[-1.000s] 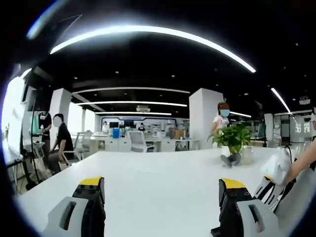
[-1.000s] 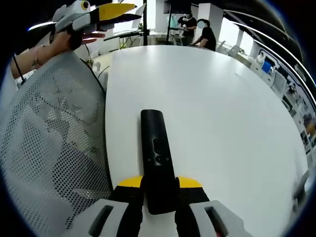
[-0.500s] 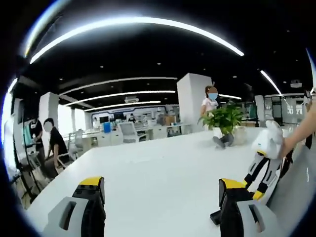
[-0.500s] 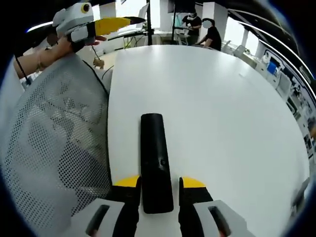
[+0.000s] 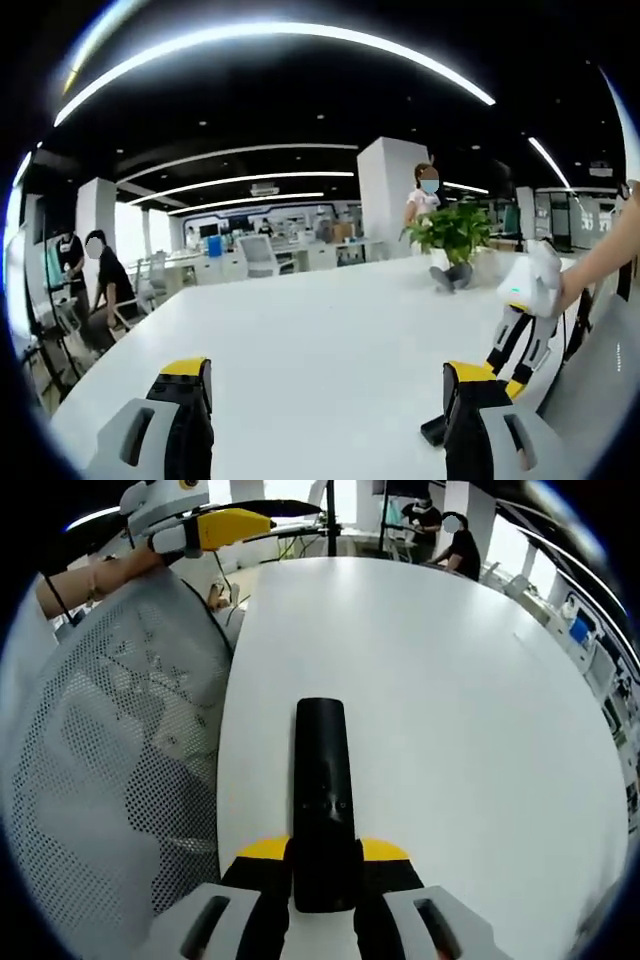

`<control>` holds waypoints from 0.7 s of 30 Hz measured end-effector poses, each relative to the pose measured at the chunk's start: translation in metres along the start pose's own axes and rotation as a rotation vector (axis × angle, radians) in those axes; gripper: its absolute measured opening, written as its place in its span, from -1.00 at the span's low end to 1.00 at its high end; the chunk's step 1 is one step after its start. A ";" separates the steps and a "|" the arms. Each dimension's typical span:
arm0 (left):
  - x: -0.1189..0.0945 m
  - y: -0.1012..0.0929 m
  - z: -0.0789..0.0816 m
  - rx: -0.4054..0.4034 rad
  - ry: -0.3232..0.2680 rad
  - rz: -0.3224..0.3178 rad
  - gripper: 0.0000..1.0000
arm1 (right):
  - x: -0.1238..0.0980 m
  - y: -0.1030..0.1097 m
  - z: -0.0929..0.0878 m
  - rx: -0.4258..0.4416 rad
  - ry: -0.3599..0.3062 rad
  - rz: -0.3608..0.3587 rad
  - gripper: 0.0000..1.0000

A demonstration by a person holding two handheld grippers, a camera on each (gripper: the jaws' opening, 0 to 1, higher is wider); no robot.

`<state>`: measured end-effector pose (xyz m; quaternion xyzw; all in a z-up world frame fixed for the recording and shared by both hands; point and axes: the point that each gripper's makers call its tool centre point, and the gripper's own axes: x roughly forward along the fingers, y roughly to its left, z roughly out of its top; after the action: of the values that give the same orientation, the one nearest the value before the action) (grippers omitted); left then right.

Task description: Press the specified remote control buttons in sequence, fully releasing each button before pressing the next.

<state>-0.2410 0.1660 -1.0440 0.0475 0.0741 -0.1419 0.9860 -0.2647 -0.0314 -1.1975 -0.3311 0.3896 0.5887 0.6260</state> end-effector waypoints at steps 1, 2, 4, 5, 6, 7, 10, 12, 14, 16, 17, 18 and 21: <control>-0.001 0.001 0.000 -0.005 -0.003 0.003 1.00 | 0.000 -0.002 0.000 -0.004 0.003 0.002 -0.58; -0.001 0.002 0.001 -0.014 -0.008 0.008 1.00 | 0.000 -0.004 0.001 -0.006 0.003 0.004 -0.58; -0.002 0.004 0.003 -0.031 -0.017 0.015 0.98 | 0.000 -0.006 0.002 -0.005 0.005 0.011 -0.58; -0.002 0.005 0.003 -0.036 -0.020 0.018 0.99 | 0.000 -0.008 0.002 -0.005 0.006 0.014 -0.58; -0.002 0.006 0.003 -0.038 -0.021 0.025 0.99 | -0.001 -0.010 0.002 -0.010 0.008 0.014 -0.58; -0.002 0.006 0.003 -0.039 -0.022 0.027 0.99 | -0.001 -0.013 0.003 -0.009 0.010 0.017 -0.58; -0.002 0.007 0.002 -0.043 -0.018 0.028 0.99 | -0.001 -0.020 0.003 -0.011 0.015 0.019 -0.58; -0.002 0.006 0.002 -0.040 -0.014 0.026 0.99 | -0.002 -0.023 0.003 -0.015 0.019 0.019 -0.58; -0.001 0.005 0.003 -0.040 -0.018 0.024 0.99 | -0.002 -0.029 0.003 -0.012 0.021 0.022 -0.58; -0.001 0.006 0.003 -0.038 -0.021 0.030 0.99 | -0.003 -0.033 0.003 -0.013 0.025 0.026 -0.58; -0.002 0.008 0.002 -0.033 -0.012 0.040 0.99 | -0.003 -0.036 0.003 -0.013 0.028 0.026 -0.58; -0.002 0.008 0.002 -0.036 -0.014 0.038 0.99 | -0.003 -0.038 0.003 -0.013 0.030 0.026 -0.58; -0.002 0.008 0.003 -0.035 -0.018 0.040 0.99 | -0.004 -0.043 0.002 -0.011 0.034 0.027 -0.58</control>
<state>-0.2400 0.1738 -1.0401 0.0304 0.0665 -0.1211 0.9899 -0.2217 -0.0348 -1.1950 -0.3392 0.4016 0.5935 0.6095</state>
